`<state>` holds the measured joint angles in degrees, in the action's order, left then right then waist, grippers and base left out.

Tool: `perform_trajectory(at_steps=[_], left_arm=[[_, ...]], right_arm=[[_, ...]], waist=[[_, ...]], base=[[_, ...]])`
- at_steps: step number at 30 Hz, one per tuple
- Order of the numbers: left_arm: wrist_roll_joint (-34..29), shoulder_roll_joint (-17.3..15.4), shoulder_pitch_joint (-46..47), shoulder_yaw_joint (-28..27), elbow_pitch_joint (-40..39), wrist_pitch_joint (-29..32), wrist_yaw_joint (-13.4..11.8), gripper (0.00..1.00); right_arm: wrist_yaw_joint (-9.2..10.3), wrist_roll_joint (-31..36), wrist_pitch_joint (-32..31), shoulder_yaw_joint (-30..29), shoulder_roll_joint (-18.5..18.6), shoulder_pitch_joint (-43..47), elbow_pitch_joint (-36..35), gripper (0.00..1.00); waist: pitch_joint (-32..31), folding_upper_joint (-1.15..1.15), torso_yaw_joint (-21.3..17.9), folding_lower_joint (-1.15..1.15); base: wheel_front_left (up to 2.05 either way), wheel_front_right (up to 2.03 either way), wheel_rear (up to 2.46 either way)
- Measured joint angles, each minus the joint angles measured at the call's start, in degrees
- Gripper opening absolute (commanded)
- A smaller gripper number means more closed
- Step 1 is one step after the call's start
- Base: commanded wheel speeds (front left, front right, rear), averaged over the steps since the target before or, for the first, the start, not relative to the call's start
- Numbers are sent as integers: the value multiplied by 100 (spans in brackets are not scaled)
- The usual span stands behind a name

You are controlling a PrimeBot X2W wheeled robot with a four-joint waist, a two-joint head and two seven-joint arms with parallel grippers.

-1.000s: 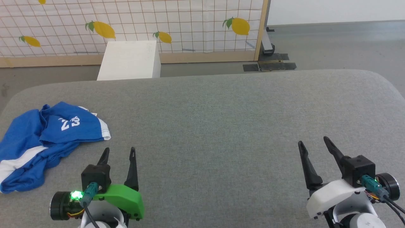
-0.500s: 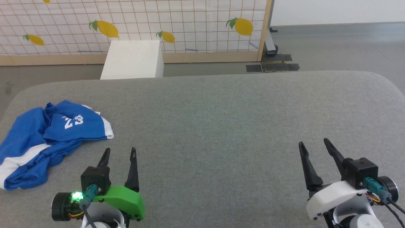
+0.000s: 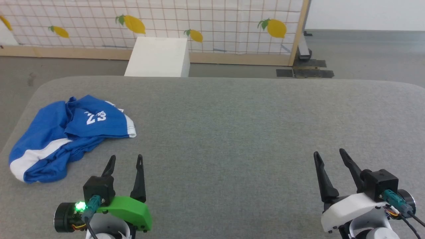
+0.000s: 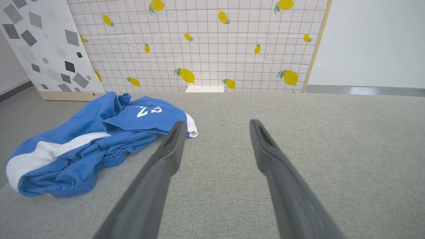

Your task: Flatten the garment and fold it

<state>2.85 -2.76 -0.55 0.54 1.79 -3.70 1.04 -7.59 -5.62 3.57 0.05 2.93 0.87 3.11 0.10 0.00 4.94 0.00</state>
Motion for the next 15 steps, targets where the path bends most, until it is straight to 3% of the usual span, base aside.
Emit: perform_trajectory(at_steps=[15], left_arm=[[78, 0, 1, -18, 123, -179, 53, 100]], right_arm=[[0, -256, 176, 76, -1, 31, 178, 100]], waist=[[-2, 0, 694, 0]], base=[[0, 0, 0]])
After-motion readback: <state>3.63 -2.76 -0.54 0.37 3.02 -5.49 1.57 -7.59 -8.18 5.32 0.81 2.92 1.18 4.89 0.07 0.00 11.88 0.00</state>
